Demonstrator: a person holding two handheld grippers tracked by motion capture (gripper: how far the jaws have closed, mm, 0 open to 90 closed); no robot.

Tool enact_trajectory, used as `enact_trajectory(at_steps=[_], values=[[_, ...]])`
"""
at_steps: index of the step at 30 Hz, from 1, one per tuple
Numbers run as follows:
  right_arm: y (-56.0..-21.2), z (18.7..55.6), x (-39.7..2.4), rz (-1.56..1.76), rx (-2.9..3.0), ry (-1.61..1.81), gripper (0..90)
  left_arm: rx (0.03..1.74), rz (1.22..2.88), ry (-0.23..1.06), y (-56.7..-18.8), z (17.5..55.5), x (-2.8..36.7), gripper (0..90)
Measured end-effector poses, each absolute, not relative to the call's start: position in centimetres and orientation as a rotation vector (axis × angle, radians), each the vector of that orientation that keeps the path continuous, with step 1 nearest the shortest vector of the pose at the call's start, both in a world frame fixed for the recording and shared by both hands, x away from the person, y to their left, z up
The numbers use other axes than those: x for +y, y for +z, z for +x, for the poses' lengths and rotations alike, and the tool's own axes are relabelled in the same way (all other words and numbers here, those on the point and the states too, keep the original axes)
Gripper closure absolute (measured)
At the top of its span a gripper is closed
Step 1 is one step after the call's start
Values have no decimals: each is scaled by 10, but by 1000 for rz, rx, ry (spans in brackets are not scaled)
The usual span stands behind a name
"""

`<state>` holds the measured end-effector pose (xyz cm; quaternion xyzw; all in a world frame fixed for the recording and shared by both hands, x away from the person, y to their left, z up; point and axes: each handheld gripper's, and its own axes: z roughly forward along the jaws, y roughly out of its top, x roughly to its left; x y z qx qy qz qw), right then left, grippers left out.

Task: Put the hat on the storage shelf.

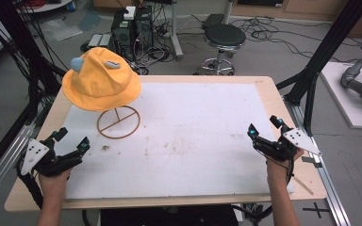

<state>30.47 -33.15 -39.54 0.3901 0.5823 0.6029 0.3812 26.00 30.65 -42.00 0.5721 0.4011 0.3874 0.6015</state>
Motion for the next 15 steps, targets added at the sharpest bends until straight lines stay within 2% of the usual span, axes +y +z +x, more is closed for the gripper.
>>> enact_trajectory(at_steps=[15], values=[[-395, 300, -339, 995, 1436, 1578, 124, 935, 1301, 918, -415, 258, 308, 142]])
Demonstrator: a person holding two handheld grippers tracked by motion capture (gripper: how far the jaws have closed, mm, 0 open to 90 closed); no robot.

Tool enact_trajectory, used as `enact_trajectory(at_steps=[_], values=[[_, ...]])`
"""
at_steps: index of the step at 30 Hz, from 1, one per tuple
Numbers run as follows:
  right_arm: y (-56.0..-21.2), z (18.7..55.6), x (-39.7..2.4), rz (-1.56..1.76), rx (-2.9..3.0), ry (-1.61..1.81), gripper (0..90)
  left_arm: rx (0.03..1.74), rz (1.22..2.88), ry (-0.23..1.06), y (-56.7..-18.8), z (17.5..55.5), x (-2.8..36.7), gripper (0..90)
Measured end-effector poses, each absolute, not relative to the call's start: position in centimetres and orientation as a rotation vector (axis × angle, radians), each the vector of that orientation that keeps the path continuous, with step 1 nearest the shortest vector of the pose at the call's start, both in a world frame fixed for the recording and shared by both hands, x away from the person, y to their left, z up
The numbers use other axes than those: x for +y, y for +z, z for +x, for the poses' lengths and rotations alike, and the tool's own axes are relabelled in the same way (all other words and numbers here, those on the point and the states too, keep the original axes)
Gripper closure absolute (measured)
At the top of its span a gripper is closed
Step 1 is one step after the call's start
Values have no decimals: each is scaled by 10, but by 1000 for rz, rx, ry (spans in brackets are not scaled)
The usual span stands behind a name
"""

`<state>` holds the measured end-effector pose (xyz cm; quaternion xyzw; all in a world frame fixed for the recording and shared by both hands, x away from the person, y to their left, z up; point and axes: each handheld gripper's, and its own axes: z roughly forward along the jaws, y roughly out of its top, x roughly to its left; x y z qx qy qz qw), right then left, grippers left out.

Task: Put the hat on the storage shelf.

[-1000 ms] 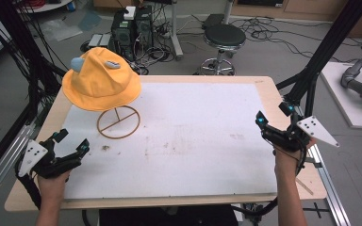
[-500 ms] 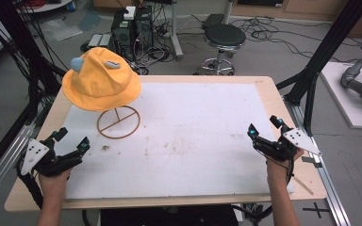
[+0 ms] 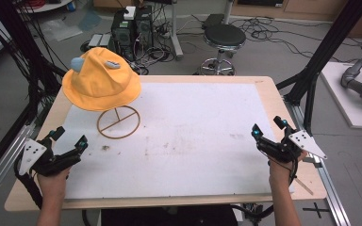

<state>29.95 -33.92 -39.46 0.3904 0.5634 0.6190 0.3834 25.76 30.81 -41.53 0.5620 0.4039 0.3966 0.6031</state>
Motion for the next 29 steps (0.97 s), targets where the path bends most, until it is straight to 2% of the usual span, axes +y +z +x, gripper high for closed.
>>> enact_trajectory(at_steps=[29], values=[[-394, 302, -336, 974, 1476, 1580, 124, 944, 1311, 926, -415, 258, 309, 142]])
